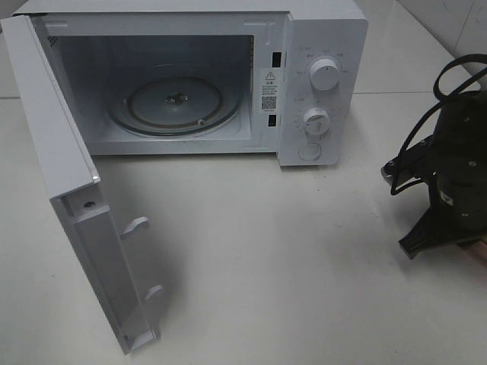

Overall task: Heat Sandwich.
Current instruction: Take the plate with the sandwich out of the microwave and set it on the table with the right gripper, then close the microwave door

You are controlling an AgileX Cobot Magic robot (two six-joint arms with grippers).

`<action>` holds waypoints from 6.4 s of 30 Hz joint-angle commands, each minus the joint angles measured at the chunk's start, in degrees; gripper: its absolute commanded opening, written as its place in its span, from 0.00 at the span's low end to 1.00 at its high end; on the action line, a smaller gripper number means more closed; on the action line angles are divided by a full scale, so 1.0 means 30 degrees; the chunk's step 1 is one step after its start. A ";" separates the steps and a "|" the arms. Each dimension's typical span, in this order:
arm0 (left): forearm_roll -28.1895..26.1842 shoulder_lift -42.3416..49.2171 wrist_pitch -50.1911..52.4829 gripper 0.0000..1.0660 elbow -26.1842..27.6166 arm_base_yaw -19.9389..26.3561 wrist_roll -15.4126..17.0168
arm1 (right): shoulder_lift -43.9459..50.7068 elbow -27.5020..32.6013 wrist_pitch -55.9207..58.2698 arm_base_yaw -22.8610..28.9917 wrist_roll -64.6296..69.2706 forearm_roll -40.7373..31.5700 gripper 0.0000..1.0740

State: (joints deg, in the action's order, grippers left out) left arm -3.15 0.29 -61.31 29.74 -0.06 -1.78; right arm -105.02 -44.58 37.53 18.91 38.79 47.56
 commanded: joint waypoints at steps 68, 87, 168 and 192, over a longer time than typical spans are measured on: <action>-0.0057 0.0325 0.0000 0.92 -0.0038 -0.0095 0.0095 | 1.1115 -0.0115 0.4431 -0.0057 -1.1134 -1.2834 0.74; -0.0057 0.0325 0.0000 0.92 -0.0038 -0.0095 0.0095 | 1.8373 -0.0076 0.8709 -0.0057 -1.1192 -1.2853 0.71; -0.0057 0.0325 0.0000 0.92 -0.0038 -0.0095 0.0095 | 3.5638 0.5348 0.6513 -0.6341 -1.2204 -1.4840 0.70; -0.0535 -0.1853 0.1280 0.89 0.0859 -0.0095 0.0095 | 3.5638 0.5348 0.6513 -0.6341 -1.2204 -1.4840 0.70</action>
State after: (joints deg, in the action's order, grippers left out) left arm -4.24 -3.72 -59.47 31.46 -0.06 -1.78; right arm 0.23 -28.53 57.52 0.06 2.75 3.15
